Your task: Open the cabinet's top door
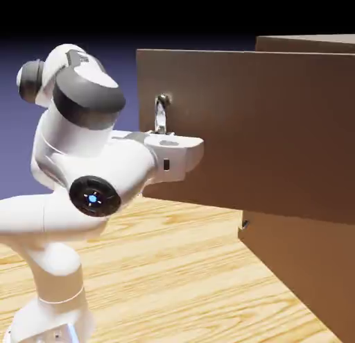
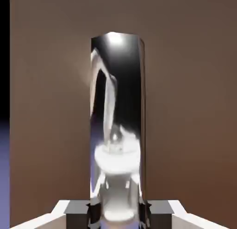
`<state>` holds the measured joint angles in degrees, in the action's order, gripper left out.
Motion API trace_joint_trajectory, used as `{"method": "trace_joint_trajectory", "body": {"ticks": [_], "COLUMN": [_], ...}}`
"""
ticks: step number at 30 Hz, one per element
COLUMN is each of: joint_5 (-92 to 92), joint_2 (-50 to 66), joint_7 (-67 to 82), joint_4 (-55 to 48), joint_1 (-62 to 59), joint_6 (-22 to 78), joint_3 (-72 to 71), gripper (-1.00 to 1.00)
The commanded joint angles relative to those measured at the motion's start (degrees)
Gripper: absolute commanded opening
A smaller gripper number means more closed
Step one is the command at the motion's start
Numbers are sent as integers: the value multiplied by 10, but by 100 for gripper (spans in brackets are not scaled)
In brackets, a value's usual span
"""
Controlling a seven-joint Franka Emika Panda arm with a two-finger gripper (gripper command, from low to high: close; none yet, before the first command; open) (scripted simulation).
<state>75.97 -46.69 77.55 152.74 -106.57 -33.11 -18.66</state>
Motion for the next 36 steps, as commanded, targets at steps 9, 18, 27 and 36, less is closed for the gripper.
{"method": "trace_joint_trajectory", "body": {"ticks": [9, 18, 27, 36], "joint_5": [-146, -255, -319, -341], "joint_2": [187, 373, 542, 691], "joint_7": [104, 149, 138, 86], "joint_4": [-142, -316, -503, -690], "joint_1": [1, 15, 36, 68], "joint_6": [4, 21, 58, 111], "joint_3": [-3, -15, -35, -52], "gripper": [-100, -100, -100, -100]}}
